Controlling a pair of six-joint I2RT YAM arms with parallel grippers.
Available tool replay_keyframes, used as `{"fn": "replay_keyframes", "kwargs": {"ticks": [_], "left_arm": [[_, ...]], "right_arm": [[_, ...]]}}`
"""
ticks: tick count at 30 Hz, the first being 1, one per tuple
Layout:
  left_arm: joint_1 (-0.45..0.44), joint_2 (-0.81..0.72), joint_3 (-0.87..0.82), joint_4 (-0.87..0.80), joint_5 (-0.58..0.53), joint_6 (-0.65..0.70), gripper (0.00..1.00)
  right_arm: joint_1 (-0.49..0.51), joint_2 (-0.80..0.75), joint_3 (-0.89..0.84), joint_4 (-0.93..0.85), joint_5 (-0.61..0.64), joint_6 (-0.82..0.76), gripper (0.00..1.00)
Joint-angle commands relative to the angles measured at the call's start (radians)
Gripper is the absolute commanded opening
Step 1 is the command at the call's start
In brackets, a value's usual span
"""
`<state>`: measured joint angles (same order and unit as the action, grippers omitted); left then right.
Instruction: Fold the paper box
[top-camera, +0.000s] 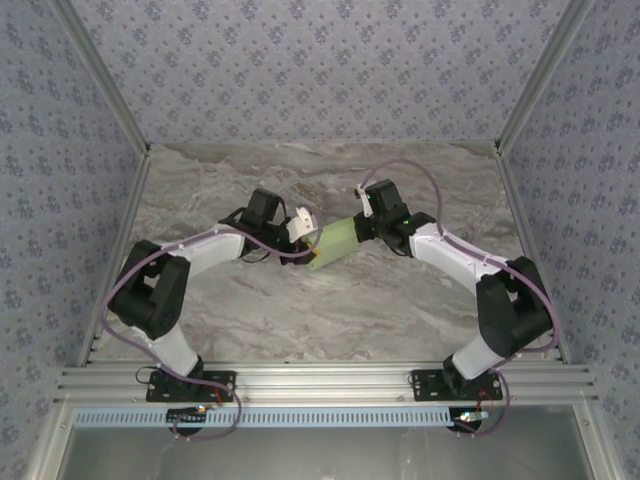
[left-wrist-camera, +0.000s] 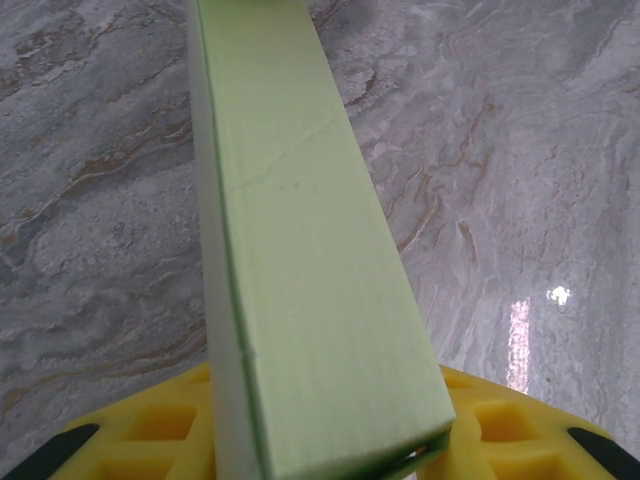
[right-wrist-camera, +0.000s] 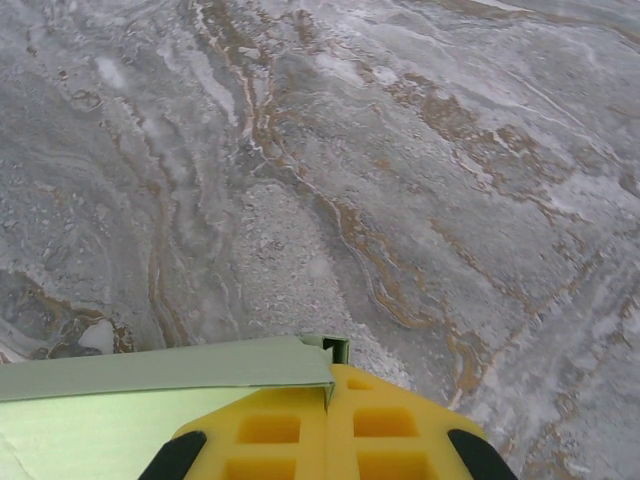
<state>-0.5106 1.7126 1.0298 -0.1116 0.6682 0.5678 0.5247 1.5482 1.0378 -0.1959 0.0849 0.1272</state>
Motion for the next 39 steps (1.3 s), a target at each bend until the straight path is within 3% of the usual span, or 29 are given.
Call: {"fn": "replay_keyframes", "kwargs": {"ticks": [1,7,12,27,39], "left_arm": [[0.012,0.061,0.039,-0.095,-0.004,0.024,0.21],[0.032,0.123,0.071,-0.073,0.099,0.039,0.21],[0.035,0.156,0.128,-0.143,0.112,0.063,0.22],[0.026,0.218,0.198,-0.286,0.036,0.106,0.25],[0.019,0.246,0.213,-0.298,0.025,0.09,0.28]], "right_arm": [[0.018,-0.037,-0.062,-0.104,0.037,0.072,0.0],[0.005,-0.115,-0.128,-0.113,0.063,0.103,0.0],[0.002,-0.146,-0.161,-0.118,0.081,0.096,0.0],[-0.011,-0.221,-0.286,-0.021,0.089,0.124,0.0],[0.008,-0.32,-0.433,0.091,0.173,0.164,0.0]]}}
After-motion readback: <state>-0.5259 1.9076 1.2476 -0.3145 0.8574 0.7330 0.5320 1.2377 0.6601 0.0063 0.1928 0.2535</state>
